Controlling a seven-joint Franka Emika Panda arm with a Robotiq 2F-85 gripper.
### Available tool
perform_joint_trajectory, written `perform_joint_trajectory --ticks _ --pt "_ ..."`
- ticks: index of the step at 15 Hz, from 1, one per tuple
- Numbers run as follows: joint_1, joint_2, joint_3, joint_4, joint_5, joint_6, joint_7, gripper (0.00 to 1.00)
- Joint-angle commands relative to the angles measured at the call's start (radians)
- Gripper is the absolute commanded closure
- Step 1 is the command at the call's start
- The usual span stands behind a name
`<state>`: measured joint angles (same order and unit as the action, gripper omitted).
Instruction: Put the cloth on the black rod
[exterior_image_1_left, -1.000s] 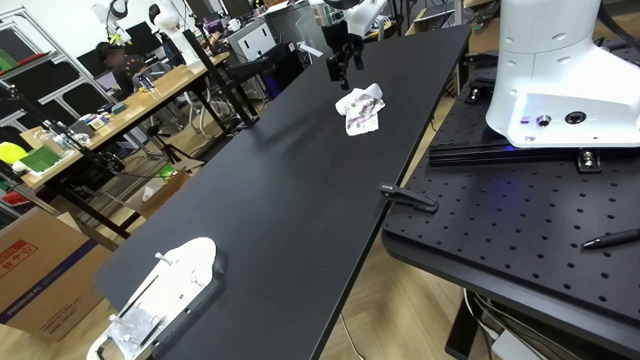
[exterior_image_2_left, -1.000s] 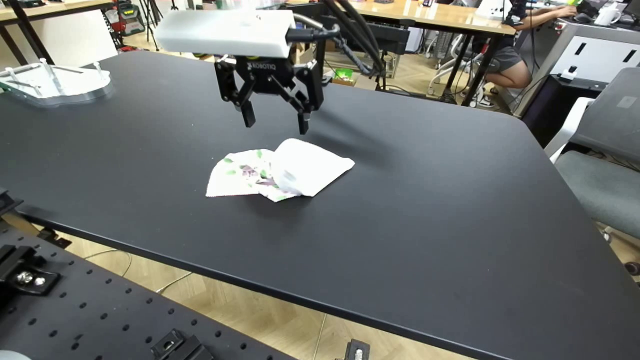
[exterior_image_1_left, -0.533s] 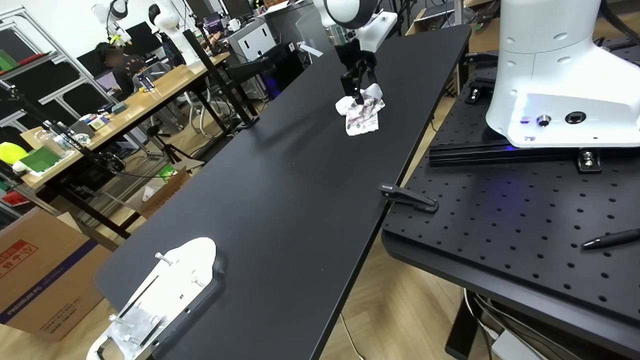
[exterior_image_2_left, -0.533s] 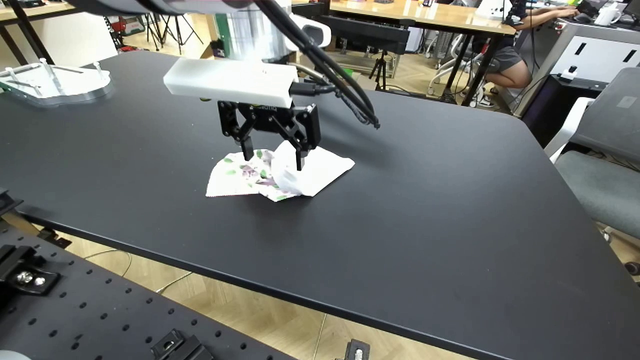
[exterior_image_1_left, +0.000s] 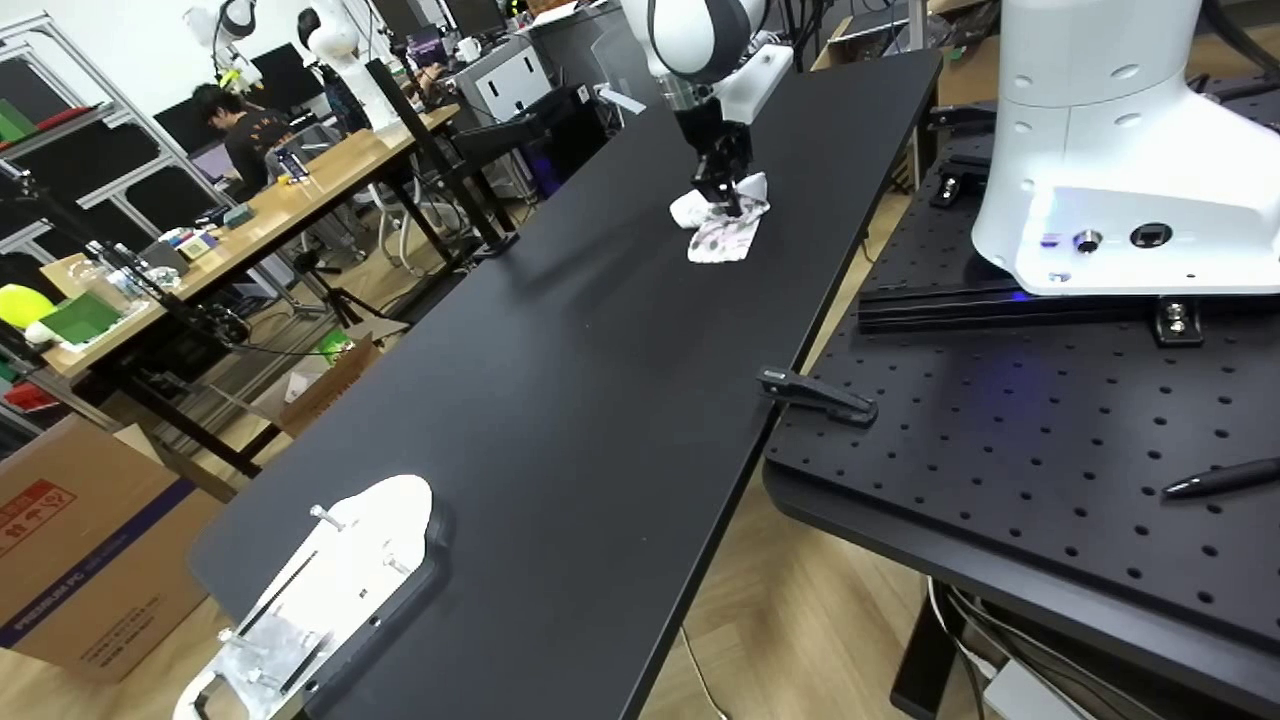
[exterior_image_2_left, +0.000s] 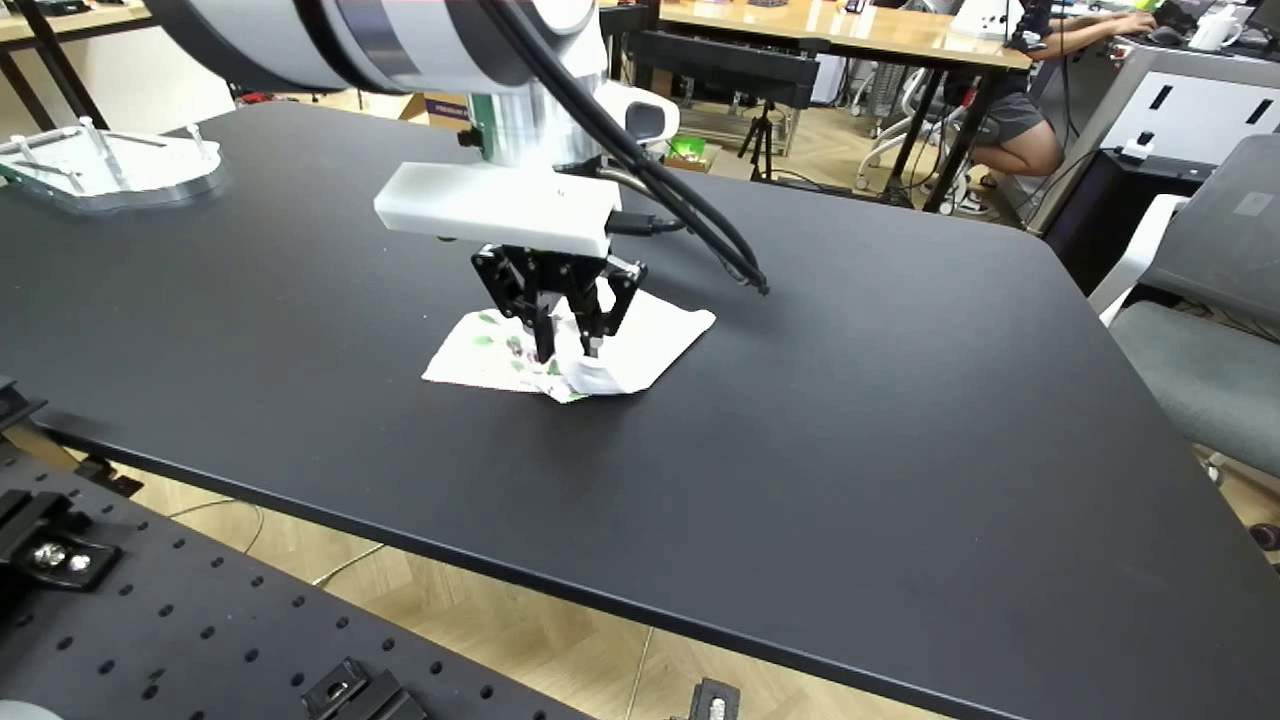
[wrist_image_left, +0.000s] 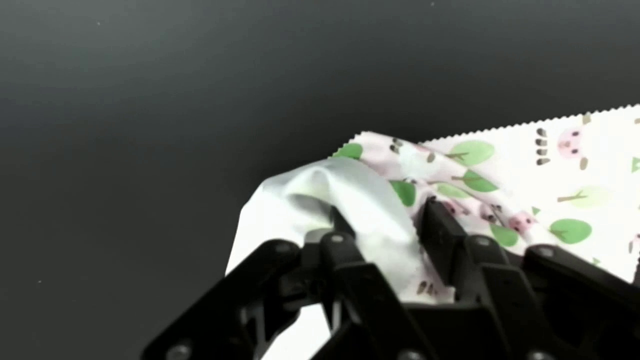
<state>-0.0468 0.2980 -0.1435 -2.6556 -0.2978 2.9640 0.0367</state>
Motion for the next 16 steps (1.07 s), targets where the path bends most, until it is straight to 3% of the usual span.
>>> perform_joint_trajectory --ticks 1,4,9,14,16 --pt "0.03 -0.015 -0.022 0.01 0.022 -0.015 -0.026 0.9" --pt "0.03 -0.094 -0.013 -0.013 0.038 -0.095 -0.039 1.0" --pt "0.04 -0.316 -0.022 -0.017 -0.015 -0.4 0.041 0.99" --pt "-0.002 -0.537 0.045 0.077 0.011 -0.787 0.03 0.99" --pt "-0.012 -0.59 0.072 0.144 -0.008 -0.871 0.034 0.99"
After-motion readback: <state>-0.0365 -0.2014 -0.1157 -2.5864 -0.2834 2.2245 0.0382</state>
